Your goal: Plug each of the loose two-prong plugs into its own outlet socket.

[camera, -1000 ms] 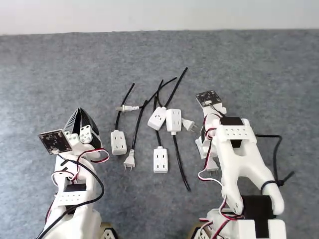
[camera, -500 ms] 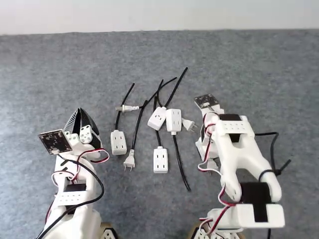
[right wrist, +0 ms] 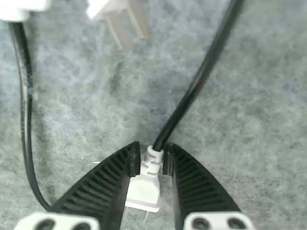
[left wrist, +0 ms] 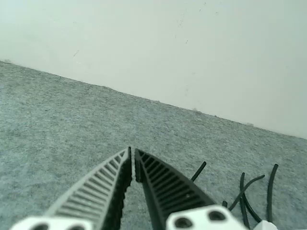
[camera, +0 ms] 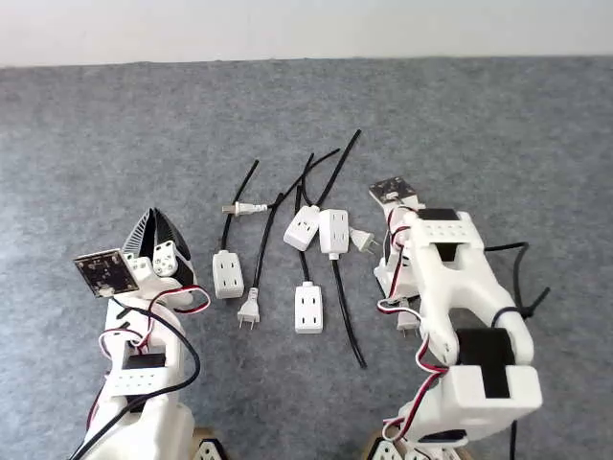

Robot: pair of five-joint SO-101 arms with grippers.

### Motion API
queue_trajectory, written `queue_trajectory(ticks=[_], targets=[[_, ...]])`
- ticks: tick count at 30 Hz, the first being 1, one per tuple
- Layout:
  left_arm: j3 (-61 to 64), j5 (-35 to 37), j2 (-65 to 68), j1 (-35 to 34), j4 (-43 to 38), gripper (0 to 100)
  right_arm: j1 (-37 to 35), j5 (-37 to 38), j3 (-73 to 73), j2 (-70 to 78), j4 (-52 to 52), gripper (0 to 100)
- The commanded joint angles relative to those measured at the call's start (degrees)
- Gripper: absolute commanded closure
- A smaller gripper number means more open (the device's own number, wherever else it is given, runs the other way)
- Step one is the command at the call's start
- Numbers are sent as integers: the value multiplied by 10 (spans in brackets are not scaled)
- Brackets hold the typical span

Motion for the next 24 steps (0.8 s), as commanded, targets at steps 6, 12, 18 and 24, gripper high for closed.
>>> queue_trajectory(ticks=[6, 12, 18, 24], targets=[[-4, 3, -6, 0, 1, 985, -1, 7, -28, 2, 4, 914], [-4, 3, -6, -1, 1, 985, 0, 18, -34, 20, 9, 992], [-4, 3, -6, -1, 1, 985, 23, 21, -66, 35, 30, 991], [-4, 3, -6, 1, 1, 985, -22, 20, -67, -30, 79, 991]])
